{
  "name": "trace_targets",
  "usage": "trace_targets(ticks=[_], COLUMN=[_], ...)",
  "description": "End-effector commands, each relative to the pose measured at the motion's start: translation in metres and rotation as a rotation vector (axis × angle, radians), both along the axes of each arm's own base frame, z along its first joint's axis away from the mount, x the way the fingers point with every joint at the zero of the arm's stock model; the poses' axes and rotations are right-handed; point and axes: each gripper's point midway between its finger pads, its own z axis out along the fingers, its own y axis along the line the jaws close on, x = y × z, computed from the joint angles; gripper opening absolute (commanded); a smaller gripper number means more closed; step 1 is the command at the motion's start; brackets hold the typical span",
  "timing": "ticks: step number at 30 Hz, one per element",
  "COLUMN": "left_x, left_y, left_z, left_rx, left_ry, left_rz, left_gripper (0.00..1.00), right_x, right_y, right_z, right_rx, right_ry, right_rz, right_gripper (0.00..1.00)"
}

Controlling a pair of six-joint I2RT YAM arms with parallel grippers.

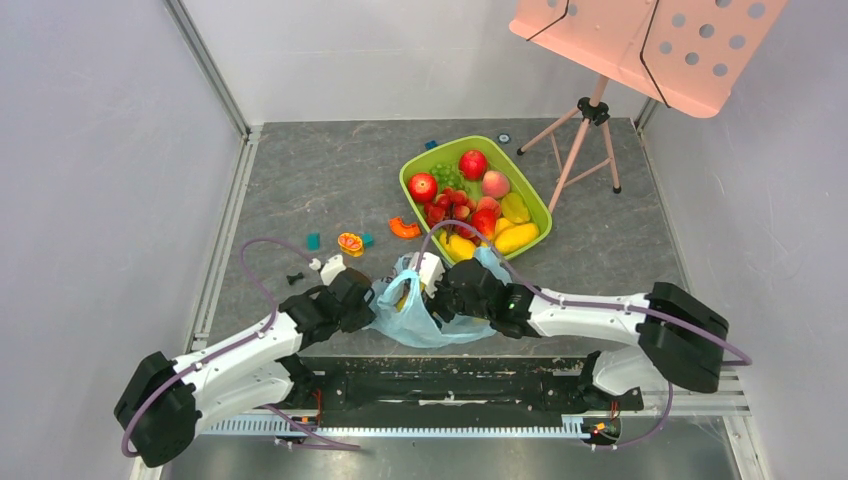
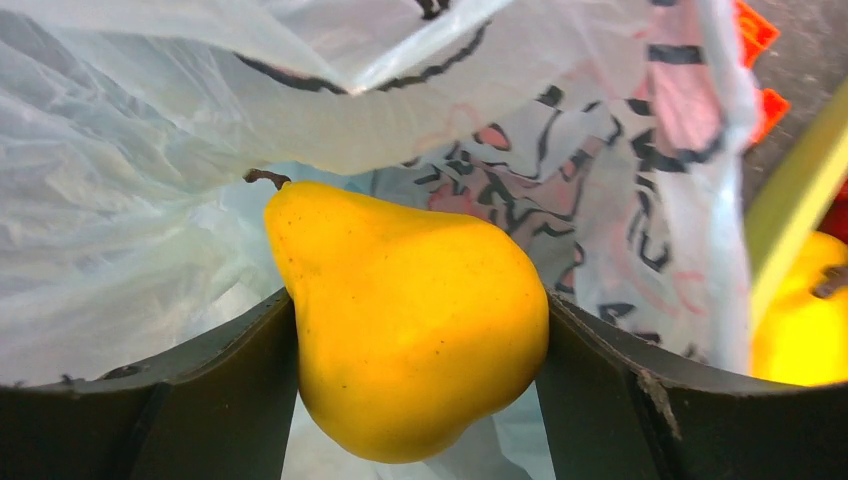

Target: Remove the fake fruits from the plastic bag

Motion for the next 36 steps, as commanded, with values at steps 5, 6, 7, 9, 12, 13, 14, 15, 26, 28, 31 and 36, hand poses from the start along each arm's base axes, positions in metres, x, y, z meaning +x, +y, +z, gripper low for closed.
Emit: trace_targets(ticks=[5, 6, 7, 9, 12, 13, 14, 15, 26, 28, 31, 36], left_x=[0.007, 0.007, 0.007, 0.008, 0.011, 0.011, 0.012, 0.013, 0.012, 0.012, 0.012, 0.013], left_y=[0.004, 0.004, 0.004, 0.002, -0.003, -0.005, -0.007, -0.008, -0.008, -0.008, -0.008, -0.008], left_z=[0.006, 0.006, 0.006, 0.008, 0.010, 0.011, 0.011, 0.011, 0.004, 0.004, 0.003, 0.004], left_rx=[0.013, 0.013, 0.013, 0.008, 0.004, 0.006, 0.007, 0.010, 0.042, 0.040, 0.038, 0.038], left_ry=[-0.031, -0.031, -0.033, -0.042, -0.047, -0.046, -0.046, -0.046, -0.032, -0.031, -0.030, -0.034], left_rz=[0.039, 0.038, 0.037, 0.030, -0.003, -0.015, -0.025, -0.035, -0.065, -0.066, -0.065, -0.063], left_gripper=[0.13, 0.13, 0.13, 0.13, 0.12, 0.12, 0.12, 0.11, 0.10, 0.10, 0.11, 0.11], right_x=[0.002, 0.002, -0.003, -0.006, -0.009, -0.009, -0.010, -0.010, -0.014, -0.014, -0.013, -0.011], right_y=[-0.019, -0.019, -0.016, -0.013, -0.009, -0.007, -0.006, -0.004, 0.001, 0.002, 0.003, 0.002], right_z=[0.008, 0.003, -0.002, -0.014, -0.031, -0.034, -0.038, -0.040, -0.041, -0.038, -0.034, -0.030], right_rx=[-0.031, -0.030, -0.025, -0.006, 0.015, 0.023, 0.028, 0.038, 0.098, 0.110, 0.121, 0.118], right_ry=[-0.051, -0.041, -0.019, 0.006, 0.044, 0.055, 0.063, 0.061, 0.094, 0.089, 0.084, 0.082], right_rz=[-0.035, -0.040, -0.019, -0.014, -0.021, -0.026, -0.025, -0.020, -0.023, -0.020, -0.020, -0.032], right_gripper=[0.77, 0.77, 0.77, 0.78, 0.80, 0.81, 0.81, 0.81, 0.98, 0.98, 0.98, 0.80])
